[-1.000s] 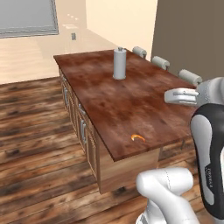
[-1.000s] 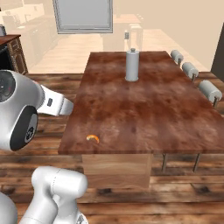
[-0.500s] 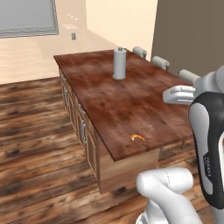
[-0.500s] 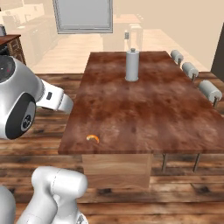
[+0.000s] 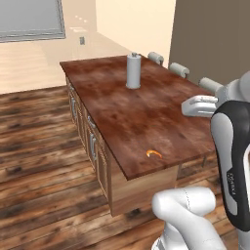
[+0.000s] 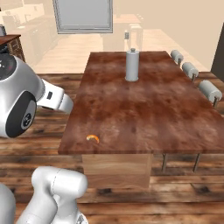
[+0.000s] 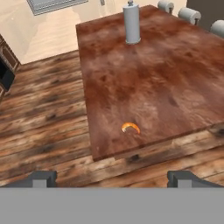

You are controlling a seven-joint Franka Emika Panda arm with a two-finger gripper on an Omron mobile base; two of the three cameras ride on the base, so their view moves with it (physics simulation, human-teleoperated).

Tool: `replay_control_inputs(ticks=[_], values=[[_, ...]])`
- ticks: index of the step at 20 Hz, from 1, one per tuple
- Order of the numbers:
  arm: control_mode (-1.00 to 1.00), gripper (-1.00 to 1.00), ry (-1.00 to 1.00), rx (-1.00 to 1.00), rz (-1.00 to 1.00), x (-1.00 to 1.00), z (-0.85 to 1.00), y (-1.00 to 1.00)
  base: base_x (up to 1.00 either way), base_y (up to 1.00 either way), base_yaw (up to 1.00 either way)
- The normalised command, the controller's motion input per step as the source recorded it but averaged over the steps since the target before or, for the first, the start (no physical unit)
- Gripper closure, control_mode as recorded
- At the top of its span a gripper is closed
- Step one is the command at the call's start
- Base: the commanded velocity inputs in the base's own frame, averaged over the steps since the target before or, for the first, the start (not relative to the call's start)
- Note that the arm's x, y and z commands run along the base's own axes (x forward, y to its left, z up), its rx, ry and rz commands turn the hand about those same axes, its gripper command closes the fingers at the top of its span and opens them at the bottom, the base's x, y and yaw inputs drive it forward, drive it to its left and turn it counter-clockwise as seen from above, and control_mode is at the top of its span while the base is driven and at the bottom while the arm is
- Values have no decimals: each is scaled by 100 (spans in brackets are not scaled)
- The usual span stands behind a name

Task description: Open the fridge, remove the kiwi, onion, and shrimp, and place them on any counter.

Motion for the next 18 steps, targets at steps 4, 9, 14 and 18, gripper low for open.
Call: replay_control_inputs(ticks=[4, 9, 14, 18], values=[[100, -100, 0, 0, 0, 0, -1, 0, -4, 0, 0], [100, -100, 0, 0, 0, 0, 0, 0, -26, -10, 2], [100, -100, 0, 0, 0, 0, 0, 0, -58, -14, 12], [100, -100, 0, 0, 0, 0, 0, 0, -78, -21, 33]])
